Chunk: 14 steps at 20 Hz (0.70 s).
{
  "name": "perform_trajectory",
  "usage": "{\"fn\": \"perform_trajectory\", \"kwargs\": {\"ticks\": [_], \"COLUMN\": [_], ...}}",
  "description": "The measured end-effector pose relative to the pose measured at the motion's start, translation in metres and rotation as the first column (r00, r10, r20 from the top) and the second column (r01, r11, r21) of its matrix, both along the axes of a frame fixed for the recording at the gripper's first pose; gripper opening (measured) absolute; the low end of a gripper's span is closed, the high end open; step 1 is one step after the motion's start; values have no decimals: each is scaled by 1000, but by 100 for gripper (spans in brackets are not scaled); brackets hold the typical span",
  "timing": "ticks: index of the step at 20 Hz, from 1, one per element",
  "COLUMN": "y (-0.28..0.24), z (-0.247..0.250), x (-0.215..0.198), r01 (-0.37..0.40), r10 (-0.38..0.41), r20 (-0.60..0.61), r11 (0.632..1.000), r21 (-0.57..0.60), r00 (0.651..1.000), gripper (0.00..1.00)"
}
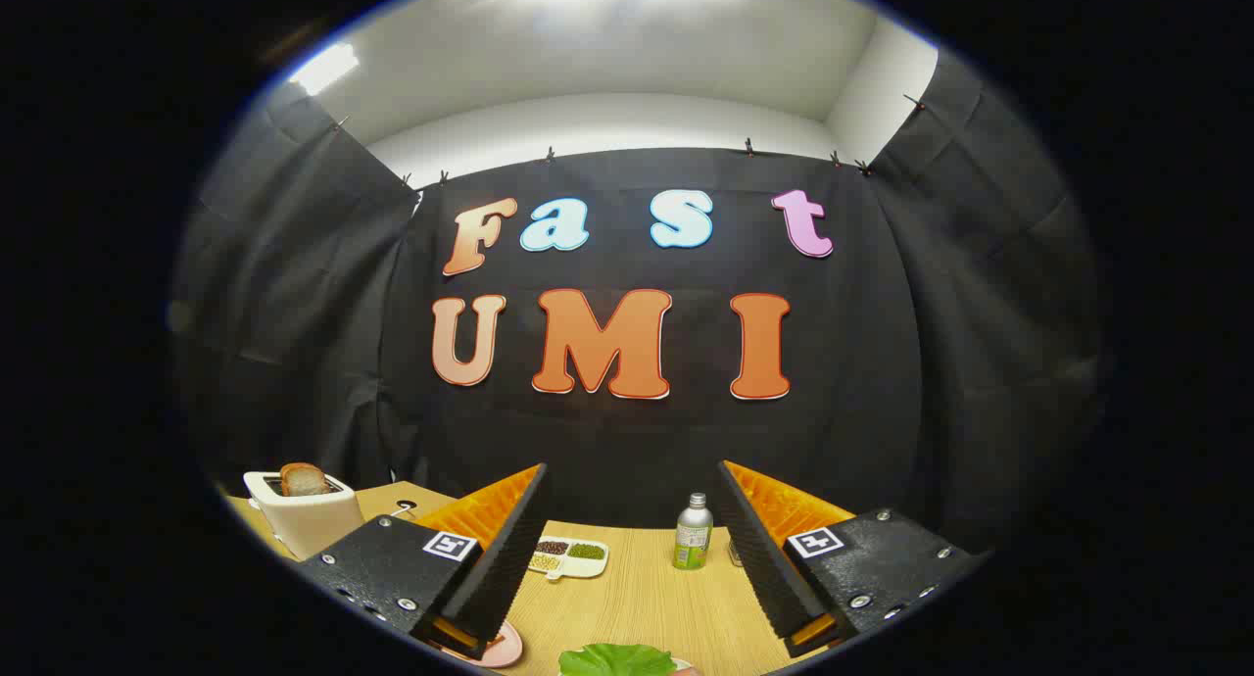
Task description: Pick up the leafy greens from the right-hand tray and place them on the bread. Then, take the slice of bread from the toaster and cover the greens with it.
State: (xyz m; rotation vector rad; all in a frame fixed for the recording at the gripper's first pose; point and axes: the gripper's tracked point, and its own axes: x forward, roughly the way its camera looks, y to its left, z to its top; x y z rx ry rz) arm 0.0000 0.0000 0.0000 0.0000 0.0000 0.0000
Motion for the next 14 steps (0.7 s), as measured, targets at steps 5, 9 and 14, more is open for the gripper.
{"fn": "perform_trajectory", "kwargs": {"ticks": [5, 9, 14], "y": [4, 8, 5], "z": [2, 1, 5], "x": [1, 0, -3], "r01": [-7, -18, -14], "r10": [7, 19, 14], "r20": [7, 3, 17], "r11": [1000, 1000, 1000], "r21": [-2, -9, 3], "r00": [1000, 1000, 1000], "gripper": [99, 99, 99]}}
